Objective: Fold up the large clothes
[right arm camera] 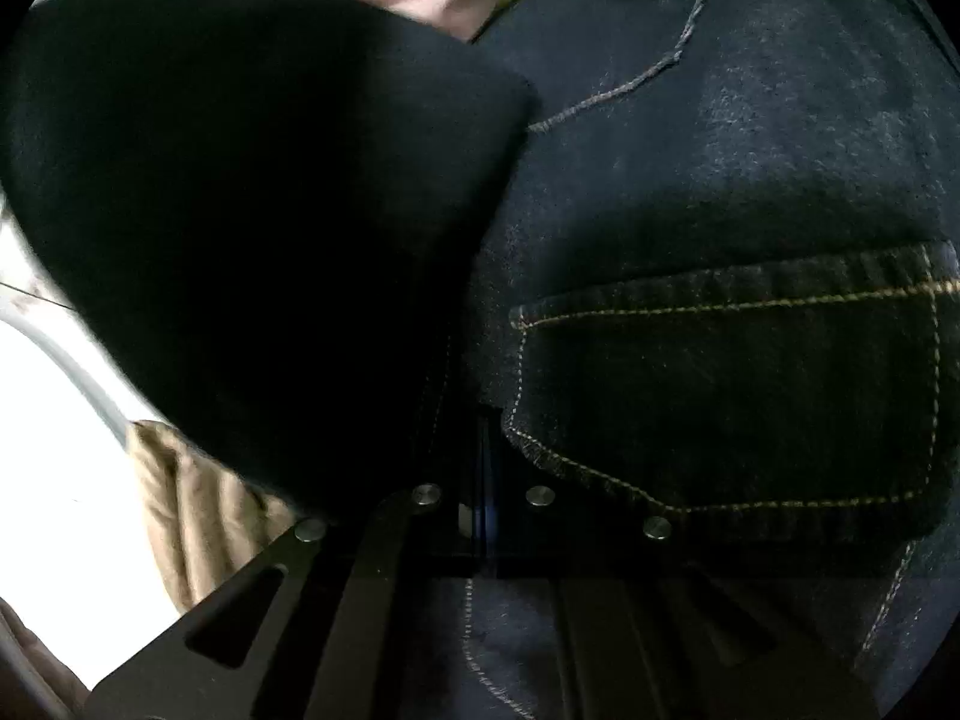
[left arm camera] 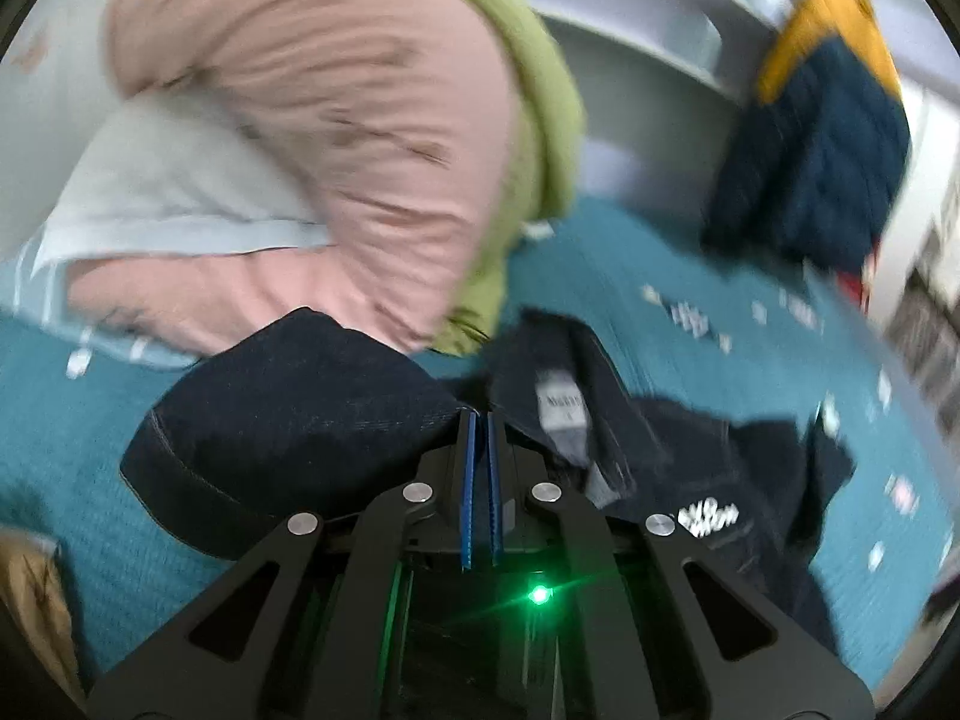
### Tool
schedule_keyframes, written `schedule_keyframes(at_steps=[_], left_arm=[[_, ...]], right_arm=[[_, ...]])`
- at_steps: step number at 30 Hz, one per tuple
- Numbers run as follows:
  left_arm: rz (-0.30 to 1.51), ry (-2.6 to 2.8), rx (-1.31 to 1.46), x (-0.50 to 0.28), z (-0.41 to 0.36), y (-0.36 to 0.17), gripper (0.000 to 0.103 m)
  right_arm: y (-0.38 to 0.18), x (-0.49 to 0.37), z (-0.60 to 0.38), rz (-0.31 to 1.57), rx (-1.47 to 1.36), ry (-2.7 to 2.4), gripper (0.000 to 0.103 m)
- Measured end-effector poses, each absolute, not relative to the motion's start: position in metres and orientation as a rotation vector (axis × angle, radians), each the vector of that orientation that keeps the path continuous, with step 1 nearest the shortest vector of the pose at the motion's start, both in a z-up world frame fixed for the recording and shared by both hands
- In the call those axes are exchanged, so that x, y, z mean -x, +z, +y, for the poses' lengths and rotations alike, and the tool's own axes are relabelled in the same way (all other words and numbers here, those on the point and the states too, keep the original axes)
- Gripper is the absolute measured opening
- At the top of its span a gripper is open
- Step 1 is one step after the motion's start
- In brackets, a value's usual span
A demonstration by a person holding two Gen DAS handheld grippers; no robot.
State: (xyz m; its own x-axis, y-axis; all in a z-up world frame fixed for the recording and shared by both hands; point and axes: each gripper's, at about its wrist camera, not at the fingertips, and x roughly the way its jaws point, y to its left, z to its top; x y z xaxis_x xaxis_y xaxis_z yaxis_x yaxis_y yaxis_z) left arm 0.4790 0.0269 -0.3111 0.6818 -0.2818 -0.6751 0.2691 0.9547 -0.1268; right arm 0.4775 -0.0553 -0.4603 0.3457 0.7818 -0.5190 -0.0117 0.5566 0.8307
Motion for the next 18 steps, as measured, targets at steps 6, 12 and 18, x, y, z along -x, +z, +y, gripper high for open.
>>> schedule_keyframes(at_steps=[6, 12, 18], left_arm=[[0.861, -0.371, -0.208, -0.478, -0.029, -0.351, 0.003], [0.98, -0.341, -0.389, -0.473, -0.053, -0.407, 0.003], [0.959, -0.365, -0.584, -0.437, -0.069, -0.435, 0.055]], right_arm=[[-0.438, -0.418, -0.125, 1.018, -0.891, 0.359, 0.015], [-0.403, -0.376, -0.215, 0.945, -0.805, 0.162, 0.052], [-0.384, -0.398, -0.246, 0.934, -0.743, 0.109, 0.055]])
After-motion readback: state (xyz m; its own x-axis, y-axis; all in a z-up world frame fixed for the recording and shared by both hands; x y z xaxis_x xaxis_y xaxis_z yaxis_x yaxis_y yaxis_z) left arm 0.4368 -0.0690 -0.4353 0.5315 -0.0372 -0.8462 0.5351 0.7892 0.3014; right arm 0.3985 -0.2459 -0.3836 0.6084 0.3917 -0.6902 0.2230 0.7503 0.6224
